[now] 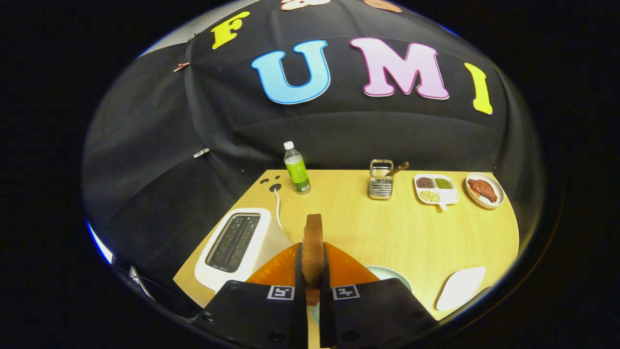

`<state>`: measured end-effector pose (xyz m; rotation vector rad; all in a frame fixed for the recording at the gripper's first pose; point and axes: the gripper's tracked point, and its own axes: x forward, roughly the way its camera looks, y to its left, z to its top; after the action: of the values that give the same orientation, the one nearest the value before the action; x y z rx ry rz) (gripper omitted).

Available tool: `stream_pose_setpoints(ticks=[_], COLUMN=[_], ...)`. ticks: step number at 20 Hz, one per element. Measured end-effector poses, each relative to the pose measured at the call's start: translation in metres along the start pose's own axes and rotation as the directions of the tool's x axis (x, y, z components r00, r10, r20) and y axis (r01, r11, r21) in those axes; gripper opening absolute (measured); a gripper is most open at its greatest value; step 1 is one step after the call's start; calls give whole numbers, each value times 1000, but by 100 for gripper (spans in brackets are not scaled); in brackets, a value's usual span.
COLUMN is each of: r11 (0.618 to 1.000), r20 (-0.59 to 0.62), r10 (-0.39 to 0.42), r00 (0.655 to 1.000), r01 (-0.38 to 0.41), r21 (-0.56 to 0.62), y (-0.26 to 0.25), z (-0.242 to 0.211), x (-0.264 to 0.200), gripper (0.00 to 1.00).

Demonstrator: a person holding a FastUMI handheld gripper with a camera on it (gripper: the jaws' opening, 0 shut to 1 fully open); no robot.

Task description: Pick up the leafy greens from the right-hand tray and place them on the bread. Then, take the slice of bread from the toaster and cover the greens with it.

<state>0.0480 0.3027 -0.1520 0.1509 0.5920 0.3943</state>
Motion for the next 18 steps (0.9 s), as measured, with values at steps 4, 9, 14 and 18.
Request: stream_pose_setpoints(ticks=[4, 9, 14, 18], r11=[996, 992, 990, 991], r20=[-67, -117, -155, -149], r10=[15, 15, -37, -84], r00=[998, 993, 987, 985], r01=[-9, -1, 58, 99], r21=[86, 124, 132, 94], y=[-19, -33, -62, -86], z=[-38, -71, -101, -113], x=[14, 28, 35, 32], gripper=[14, 14, 15, 18])
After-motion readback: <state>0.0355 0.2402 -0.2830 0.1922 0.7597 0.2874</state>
